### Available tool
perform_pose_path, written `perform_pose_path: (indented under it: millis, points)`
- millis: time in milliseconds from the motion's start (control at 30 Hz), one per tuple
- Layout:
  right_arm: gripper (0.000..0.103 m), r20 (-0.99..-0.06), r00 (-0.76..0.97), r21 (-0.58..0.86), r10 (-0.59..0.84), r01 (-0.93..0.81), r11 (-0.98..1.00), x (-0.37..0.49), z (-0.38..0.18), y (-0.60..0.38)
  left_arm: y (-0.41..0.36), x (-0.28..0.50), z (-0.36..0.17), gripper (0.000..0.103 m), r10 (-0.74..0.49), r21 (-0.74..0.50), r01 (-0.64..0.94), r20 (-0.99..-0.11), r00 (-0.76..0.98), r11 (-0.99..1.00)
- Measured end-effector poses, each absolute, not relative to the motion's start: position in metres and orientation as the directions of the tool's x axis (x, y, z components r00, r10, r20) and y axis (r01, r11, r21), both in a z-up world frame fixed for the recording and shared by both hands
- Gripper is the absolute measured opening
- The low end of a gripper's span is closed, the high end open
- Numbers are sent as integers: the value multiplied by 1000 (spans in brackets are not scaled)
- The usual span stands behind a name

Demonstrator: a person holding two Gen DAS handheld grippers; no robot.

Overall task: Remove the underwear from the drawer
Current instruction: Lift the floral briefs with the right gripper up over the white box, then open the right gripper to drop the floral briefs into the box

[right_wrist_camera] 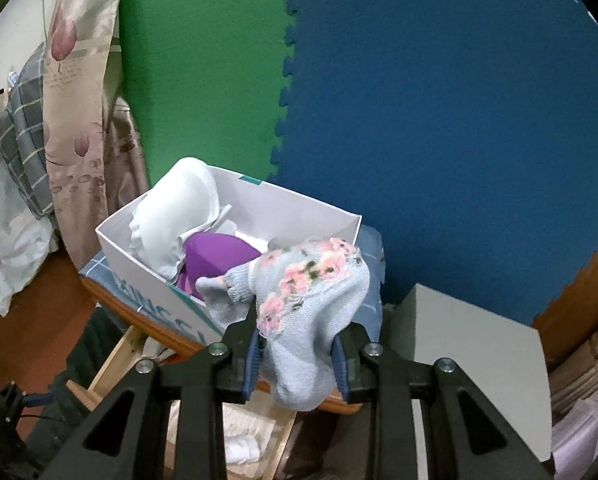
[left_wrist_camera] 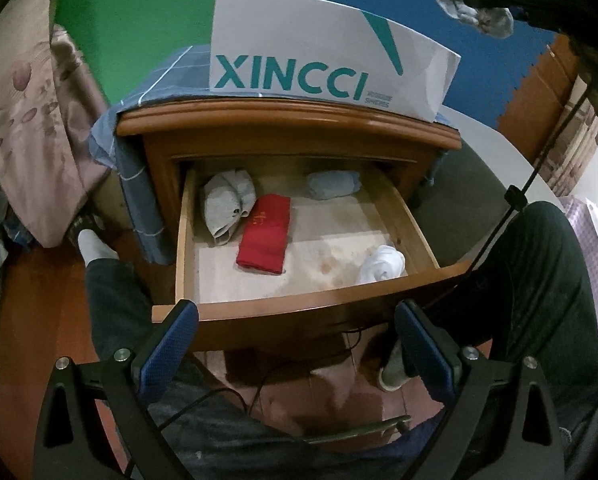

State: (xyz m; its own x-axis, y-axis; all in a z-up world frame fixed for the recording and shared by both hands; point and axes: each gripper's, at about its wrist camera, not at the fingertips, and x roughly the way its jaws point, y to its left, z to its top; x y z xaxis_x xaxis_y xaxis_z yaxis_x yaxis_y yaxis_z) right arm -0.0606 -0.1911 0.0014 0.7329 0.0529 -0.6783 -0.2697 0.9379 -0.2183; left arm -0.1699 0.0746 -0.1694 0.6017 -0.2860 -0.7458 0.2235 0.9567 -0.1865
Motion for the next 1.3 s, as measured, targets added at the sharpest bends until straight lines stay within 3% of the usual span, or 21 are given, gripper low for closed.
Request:
perform_pose_path:
  millis: [700, 1300]
  points:
    - [29, -702, 712, -219, -14, -197, 956, 40, 4, -179, 95, -167, -183, 97, -295, -236, 177, -757, 583, 956]
    - [30, -826, 563, -67, -17, -68, 995, 128, -66, -200, 127, -167, -206, 97, -281, -281, 88, -784, 553, 956]
